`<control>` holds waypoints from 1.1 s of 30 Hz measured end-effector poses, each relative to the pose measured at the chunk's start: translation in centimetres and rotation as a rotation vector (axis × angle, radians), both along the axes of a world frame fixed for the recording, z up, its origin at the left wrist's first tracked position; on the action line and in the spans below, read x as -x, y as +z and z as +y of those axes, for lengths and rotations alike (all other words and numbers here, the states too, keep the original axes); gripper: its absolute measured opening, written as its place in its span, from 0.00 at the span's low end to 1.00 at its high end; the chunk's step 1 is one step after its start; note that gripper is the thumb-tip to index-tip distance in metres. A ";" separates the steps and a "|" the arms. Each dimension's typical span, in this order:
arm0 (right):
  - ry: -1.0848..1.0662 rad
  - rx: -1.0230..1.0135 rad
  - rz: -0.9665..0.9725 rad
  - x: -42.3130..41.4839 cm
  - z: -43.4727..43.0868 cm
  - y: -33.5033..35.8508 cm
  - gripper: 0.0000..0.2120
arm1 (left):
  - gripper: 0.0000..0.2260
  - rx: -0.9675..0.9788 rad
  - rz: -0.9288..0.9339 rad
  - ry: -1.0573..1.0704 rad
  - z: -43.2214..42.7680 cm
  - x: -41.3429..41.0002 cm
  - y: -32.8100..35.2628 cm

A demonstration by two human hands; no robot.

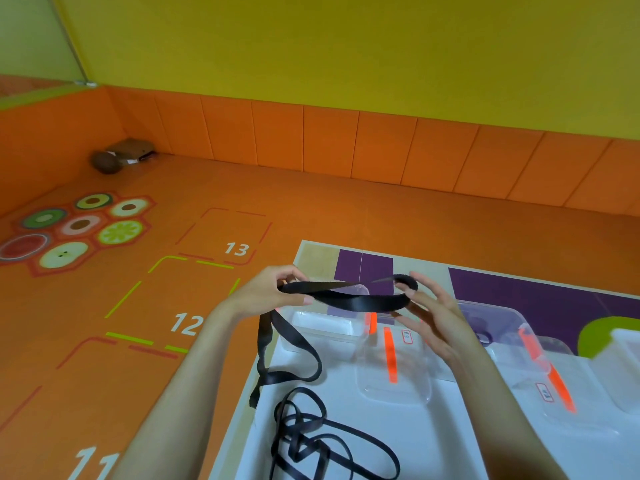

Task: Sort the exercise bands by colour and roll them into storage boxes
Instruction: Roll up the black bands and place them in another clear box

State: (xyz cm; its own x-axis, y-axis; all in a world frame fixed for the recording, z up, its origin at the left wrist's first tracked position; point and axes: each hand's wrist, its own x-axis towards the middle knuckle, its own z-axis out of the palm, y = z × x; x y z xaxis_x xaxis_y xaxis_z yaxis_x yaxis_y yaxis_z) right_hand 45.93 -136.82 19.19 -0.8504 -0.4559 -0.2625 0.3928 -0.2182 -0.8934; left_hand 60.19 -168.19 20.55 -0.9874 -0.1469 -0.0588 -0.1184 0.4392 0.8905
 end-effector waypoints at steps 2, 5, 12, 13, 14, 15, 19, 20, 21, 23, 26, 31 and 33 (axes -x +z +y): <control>0.010 -0.041 0.055 0.1 0.0 1.0 0.20 | 0.10 -0.069 0.012 0.012 0.3 -0.1 -0.1; 0.008 -0.041 0.089 0.2 0.0 2.1 0.19 | 0.11 -0.101 0.023 0.027 0.4 0.0 -0.1; -0.152 -0.079 0.125 0.5 -0.3 2.5 0.19 | 0.16 -0.182 0.035 0.086 0.9 -0.1 0.1; -0.176 -0.077 0.135 0.4 -0.4 2.6 0.18 | 0.15 -0.183 0.024 0.083 0.8 -0.2 0.0; -0.201 -0.080 0.151 0.4 -0.5 2.6 0.17 | 0.15 -0.175 0.015 0.077 0.7 -0.2 -0.2; -0.227 -0.080 0.170 0.3 -0.6 2.7 0.17 | 0.14 -0.154 0.014 0.075 0.6 -0.3 -0.3; -0.289 -0.036 0.214 0.2 -1.4 3.1 0.16 | 0.12 -0.169 0.011 0.061 0.5 -0.4 -0.4; -0.293 -0.022 0.227 0.2 -1.6 3.3 0.16 | 0.11 -0.184 0.000 0.050 0.5 -0.4 -0.3; -0.294 -0.007 0.246 0.3 -1.8 3.6 0.16 | 0.09 -0.187 -0.019 0.037 0.6 -0.4 -0.2; -0.290 0.013 0.293 0.4 -2.1 4.3 0.16 | 0.07 -0.162 -0.090 0.005 0.7 -0.5 0.2; -0.273 0.018 0.397 0.6 -2.8 5.7 0.15 | 0.06 -0.145 -0.200 -0.088 1.4 -0.5 1.0; -0.254 0.040 0.525 1.0 -4.0 8.1 0.13 | 0.17 -0.134 -0.346 -0.217 2.3 0.1 1.7; -0.243 0.047 0.546 1.2 -4.4 8.7 0.13 | 0.21 -0.150 -0.393 -0.327 2.6 0.2 1.9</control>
State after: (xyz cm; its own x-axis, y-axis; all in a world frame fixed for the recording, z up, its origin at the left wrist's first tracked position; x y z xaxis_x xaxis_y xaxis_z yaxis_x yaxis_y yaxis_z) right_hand 44.74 -141.26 27.89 -0.9379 -0.2325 0.2575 -0.1865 -0.2880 -0.9393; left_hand 59.96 -165.55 22.48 -0.8793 0.2032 -0.4306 -0.3345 0.3799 0.8624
